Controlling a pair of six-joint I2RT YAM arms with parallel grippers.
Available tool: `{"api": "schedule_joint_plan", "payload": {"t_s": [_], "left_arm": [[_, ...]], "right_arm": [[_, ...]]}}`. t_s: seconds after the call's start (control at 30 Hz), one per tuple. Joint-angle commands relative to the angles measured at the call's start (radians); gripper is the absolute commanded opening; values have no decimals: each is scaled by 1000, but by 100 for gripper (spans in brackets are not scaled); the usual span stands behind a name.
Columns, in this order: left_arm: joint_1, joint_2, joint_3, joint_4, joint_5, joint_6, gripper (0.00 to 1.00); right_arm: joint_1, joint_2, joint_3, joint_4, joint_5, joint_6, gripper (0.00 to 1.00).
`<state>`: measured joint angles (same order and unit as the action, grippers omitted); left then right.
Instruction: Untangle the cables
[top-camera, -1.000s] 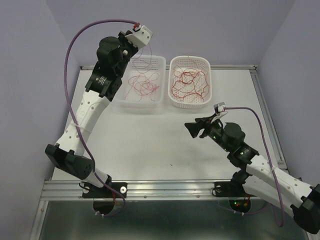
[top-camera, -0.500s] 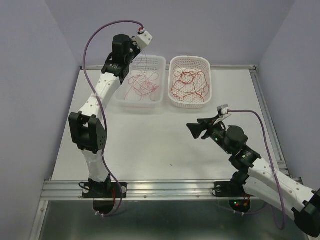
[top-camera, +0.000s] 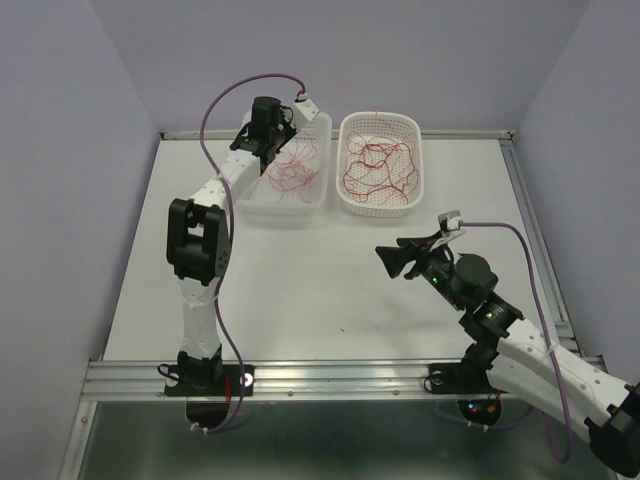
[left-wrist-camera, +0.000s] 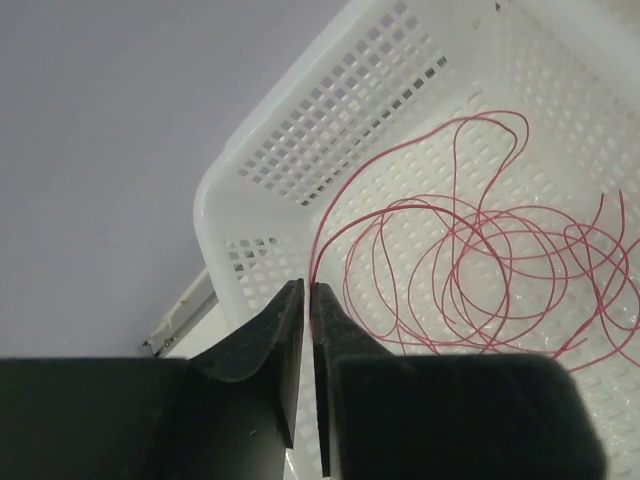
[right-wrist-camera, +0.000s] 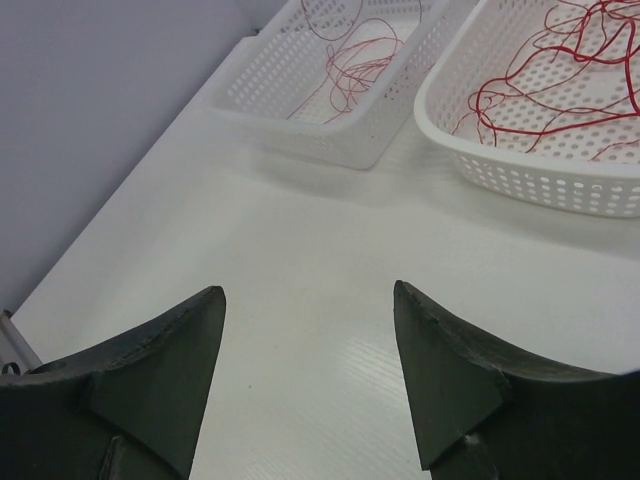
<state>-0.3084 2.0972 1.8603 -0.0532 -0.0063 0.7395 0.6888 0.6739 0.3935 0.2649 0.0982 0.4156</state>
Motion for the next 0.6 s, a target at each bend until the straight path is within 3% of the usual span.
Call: {"api": "schedule_joint_plan", "payload": {"t_s": [0.0,0.13,0.23,0.37,0.57], "left_arm": [[-3,-63,-7,46,34,-12,27],[-3,-85,-4,35,37,-25,45],[-3,-115,-7,15,57,-26,54],[-3,-164,-36,6,66,-26,57],[8,-333,-188,48,175,-100,62]], "right_arm": [[5,-11,-18,53,17,5,73],[5,-20,-22,54,9,5,74],[6,-23,-18,54,2,3,74],[5,-17,-8,56,-6,2,74],[5,-22,-12,56,14,-6,90]]}}
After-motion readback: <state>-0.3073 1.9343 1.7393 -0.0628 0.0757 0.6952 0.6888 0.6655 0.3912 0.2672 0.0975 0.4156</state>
